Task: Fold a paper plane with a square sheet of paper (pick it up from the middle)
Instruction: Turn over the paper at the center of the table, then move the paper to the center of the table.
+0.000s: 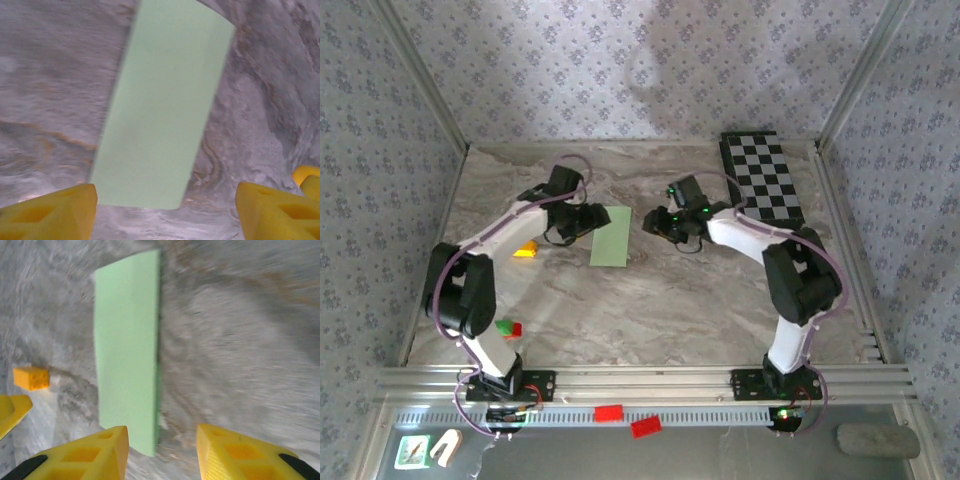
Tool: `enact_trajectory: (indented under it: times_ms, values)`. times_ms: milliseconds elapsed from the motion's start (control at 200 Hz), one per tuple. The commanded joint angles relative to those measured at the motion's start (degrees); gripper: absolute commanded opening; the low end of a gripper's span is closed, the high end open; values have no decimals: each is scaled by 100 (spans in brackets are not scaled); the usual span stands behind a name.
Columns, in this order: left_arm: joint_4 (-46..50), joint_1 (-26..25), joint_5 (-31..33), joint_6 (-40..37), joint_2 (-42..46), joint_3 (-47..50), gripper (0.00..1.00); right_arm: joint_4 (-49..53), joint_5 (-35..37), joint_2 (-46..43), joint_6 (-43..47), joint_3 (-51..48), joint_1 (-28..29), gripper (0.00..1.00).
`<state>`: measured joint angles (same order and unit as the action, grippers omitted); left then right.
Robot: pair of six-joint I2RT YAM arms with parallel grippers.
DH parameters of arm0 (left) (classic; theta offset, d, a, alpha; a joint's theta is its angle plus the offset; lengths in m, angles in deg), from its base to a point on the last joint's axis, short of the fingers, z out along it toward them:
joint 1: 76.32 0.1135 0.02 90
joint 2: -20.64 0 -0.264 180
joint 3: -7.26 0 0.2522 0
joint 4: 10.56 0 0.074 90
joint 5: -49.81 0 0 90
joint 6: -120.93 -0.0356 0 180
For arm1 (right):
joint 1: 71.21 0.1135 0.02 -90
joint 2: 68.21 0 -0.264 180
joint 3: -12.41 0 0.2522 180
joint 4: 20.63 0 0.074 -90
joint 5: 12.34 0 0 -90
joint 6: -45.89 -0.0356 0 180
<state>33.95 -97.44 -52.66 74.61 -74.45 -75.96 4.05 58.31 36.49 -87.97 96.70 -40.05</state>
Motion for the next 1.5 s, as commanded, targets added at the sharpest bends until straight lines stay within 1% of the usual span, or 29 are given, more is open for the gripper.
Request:
enact_trajectory:
  times_ms: [0,100,225,385,580,655,875,890,930,1054,1204,1359,1499]
  values:
    - [-215,337,-93,201,329,431,85,52,-302,442,148,471,240,40]
    - [-274,608,-118,244,499,708,89,125,-409,849,162,801,418,39]
    - [-392,771,-234,291,596,876,92,322,-546,1311,273,1225,539,39]
    - [-513,794,-379,360,538,932,99,586,-690,1746,415,1581,614,37]
    - [-677,794,-567,431,433,942,100,990,-549,1999,582,1673,626,36]
    - [-708,794,-732,320,352,912,99,1103,-483,1966,648,1517,590,36]
    - [-825,794,-1252,122,236,960,98,857,-615,1466,738,445,324,36]
    - [-839,790,-1286,113,244,974,98,857,-627,1439,924,401,309,36]
    - [-908,779,-1392,114,249,1016,98,859,-697,1360,1045,327,273,36]
    - [-1030,694,-1685,121,279,1122,98,818,-897,982,1178,369,226,36]
    - [-1189,518,-1976,199,287,1345,98,633,-795,581,951,507,191,36]
    - [-1506,384,-2214,414,220,1636,98,580,-601,730,834,665,128,36]
    - [-1786,296,-2490,562,80,1759,97,697,-658,1049,874,934,132,35]
